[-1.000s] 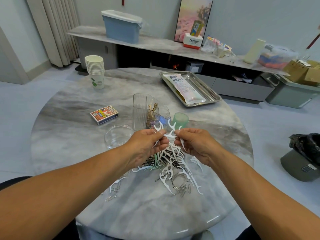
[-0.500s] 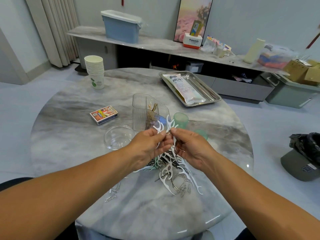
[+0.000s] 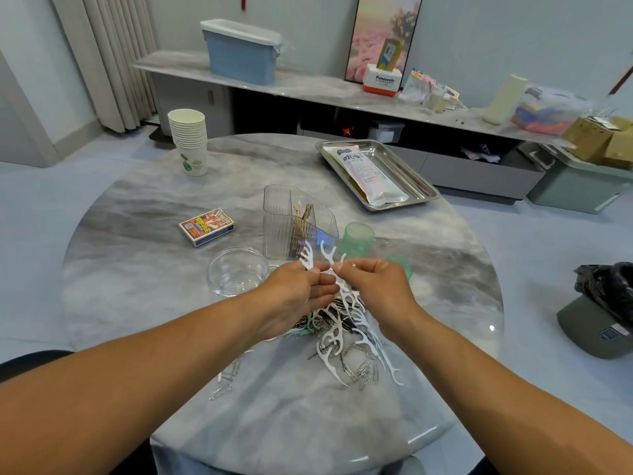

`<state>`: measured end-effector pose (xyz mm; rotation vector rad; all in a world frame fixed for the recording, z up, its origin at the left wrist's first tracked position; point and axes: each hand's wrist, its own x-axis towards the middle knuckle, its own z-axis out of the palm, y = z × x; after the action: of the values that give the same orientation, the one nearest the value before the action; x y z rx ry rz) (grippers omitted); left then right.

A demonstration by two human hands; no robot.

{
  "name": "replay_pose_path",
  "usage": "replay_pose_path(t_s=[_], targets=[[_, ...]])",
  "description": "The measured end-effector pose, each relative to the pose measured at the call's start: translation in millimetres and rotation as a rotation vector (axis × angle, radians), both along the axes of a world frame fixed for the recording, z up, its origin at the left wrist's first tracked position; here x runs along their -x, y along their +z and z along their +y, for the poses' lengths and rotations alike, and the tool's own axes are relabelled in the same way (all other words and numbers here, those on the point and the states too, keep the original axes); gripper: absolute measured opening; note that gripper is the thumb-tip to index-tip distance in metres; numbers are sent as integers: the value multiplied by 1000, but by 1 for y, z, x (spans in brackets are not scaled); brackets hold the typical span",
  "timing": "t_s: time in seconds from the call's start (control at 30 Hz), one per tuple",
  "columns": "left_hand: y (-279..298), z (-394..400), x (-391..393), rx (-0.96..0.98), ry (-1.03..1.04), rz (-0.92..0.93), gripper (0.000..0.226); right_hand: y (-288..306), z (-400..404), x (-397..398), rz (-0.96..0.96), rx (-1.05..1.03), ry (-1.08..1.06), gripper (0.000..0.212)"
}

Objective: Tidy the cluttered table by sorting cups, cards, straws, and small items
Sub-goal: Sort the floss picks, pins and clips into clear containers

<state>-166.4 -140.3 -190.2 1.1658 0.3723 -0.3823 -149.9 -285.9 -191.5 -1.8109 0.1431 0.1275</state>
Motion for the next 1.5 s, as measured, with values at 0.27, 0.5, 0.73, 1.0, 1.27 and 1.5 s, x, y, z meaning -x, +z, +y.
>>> replay_pose_path(t_s=[0.27, 0.5, 0.73, 1.0, 1.27, 1.5], targets=[[6, 3, 2, 334, -38, 64, 28, -14, 12, 17, -723, 1052, 148, 19], [4, 14, -4, 296, 105, 87, 28, -17, 15, 14, -666, 770, 289, 27], [8, 8, 0, 116, -49, 54, 43, 4, 6, 3, -441, 536, 82, 29], [3, 5, 2, 194, -200, 41, 54, 7, 25, 26, -423, 971, 377, 34], [5, 13, -1, 211, -219, 61, 31, 24, 14, 11, -160, 168, 236, 20], [8, 17, -1, 83, -361, 33, 43, 25, 1, 7, -2, -30, 338, 25]])
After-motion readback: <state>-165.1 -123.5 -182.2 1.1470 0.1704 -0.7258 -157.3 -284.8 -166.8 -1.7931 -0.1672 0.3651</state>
